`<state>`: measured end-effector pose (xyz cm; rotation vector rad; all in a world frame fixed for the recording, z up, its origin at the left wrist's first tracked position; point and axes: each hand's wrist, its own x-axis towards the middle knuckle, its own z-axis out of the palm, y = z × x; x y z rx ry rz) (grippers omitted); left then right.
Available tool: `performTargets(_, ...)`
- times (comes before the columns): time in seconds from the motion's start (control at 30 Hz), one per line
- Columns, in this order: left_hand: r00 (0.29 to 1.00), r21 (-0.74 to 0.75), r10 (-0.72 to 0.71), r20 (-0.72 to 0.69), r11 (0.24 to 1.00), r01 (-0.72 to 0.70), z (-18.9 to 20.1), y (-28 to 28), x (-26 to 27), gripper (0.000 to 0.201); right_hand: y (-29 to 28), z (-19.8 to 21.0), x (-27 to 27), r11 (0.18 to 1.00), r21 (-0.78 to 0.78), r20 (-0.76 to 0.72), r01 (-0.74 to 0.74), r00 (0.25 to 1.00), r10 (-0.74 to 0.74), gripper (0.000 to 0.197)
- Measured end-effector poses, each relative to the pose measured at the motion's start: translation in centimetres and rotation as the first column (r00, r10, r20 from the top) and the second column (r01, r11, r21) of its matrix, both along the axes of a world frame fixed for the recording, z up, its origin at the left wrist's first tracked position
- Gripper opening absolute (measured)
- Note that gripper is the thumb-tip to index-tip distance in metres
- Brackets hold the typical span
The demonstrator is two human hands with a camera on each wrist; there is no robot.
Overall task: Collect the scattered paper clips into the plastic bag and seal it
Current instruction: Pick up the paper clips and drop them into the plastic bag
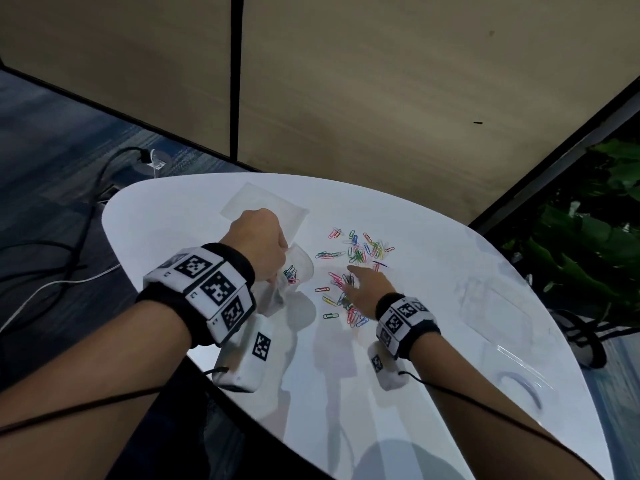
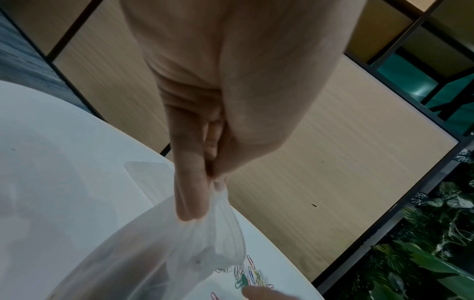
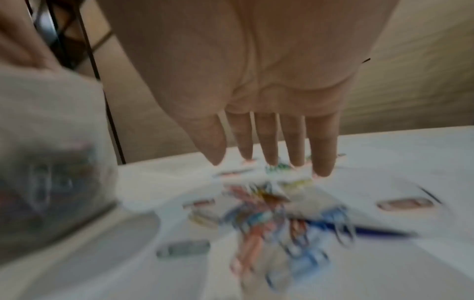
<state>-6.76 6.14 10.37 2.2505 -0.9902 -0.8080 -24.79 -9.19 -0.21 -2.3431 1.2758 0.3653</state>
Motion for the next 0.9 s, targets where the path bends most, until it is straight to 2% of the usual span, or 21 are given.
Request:
performTargets(0.07, 1.0, -0.001, -0.007, 0.004, 1.0, 0.007, 0.0, 0.0, 0.0, 0.026, 0.3, -2.3, 0.1, 0.998, 0.035, -0.027, -0.043, 0.999, 0.044, 0.062)
performTargets(0.13, 1.0, 0.004, -0.019, 0.011, 1.0, 0.019, 0.2, -0.1, -0.1, 0.025, 1.2, -4.0, 0.7, 0.987, -0.005, -0.089, -0.16, 0.983, 0.159, 0.064)
performTargets(0.27, 0.999, 0.016, -0.035, 0.026, 0.999, 0.034, 0.3, -0.1, -0.1, 0.027, 3.6, -5.1, -0.1, 0.867, -0.189, -0.221, -0.461, 0.88, 0.42, 0.059)
performTargets(0.33, 0.999, 0.025, -0.035, 0.028, 0.999, 0.035, 0.3, 0.0, 0.0, 0.026, 3.6, -5.5, -1.6, 0.819, -0.259, -0.294, -0.512, 0.849, 0.438, 0.059)
performTargets(0.4, 0.999, 0.031, -0.036, 0.028, 0.999, 0.036, 0.2, 0.0, 0.1, 0.027, 3.0, -5.8, -3.2, 0.795, -0.241, -0.346, -0.556, 0.815, 0.464, 0.071)
performTargets(0.47, 0.999, 0.029, -0.037, 0.031, 0.999, 0.036, 0.2, 0.0, 0.0, 0.027, 2.3, -6.8, -4.5, 0.789, -0.235, -0.317, -0.567, 0.812, 0.49, 0.075)
performTargets(0.5, 0.998, 0.031, -0.042, 0.036, 0.999, 0.041, 0.3, 0.0, -0.1, 0.028, 2.2, -7.0, -4.9, 0.8, -0.246, -0.281, -0.547, 0.831, 0.481, 0.064)
performTargets(0.6, 0.998, 0.045, -0.055, 0.043, 0.998, 0.053, 0.3, -0.2, -0.5, 0.028, 1.9, -5.7, -4.7, 0.825, -0.304, -0.127, -0.477, 0.878, 0.461, 0.014)
performTargets(0.67, 0.997, 0.042, -0.063, 0.038, 0.997, 0.061, 0.2, -0.4, -0.7, 0.027, 1.1, -4.8, -4.4, 0.871, -0.298, -0.039, -0.391, 0.917, 0.398, 0.018)
performTargets(0.77, 0.998, 0.046, -0.064, 0.02, 0.997, 0.063, 0.1, -0.8, -1.1, 0.028, -0.1, -3.4, -4.9, 0.959, -0.253, 0.116, -0.13, 0.98, 0.164, 0.014)
performTargets(0.83, 0.998, 0.051, -0.063, 0.005, 0.997, 0.063, 0.1, -1.2, -1.5, 0.027, -1.0, -2.4, -5.6, 0.981, -0.173, 0.268, 0.082, 0.963, -0.033, 0.011)
performTargets(0.9, 0.998, 0.055, -0.063, -0.002, 0.997, 0.063, 0.0, -1.5, -1.8, 0.026, -1.8, -0.9, -6.0, 0.967, -0.044, 0.411, 0.251, 0.887, -0.211, 0.01)
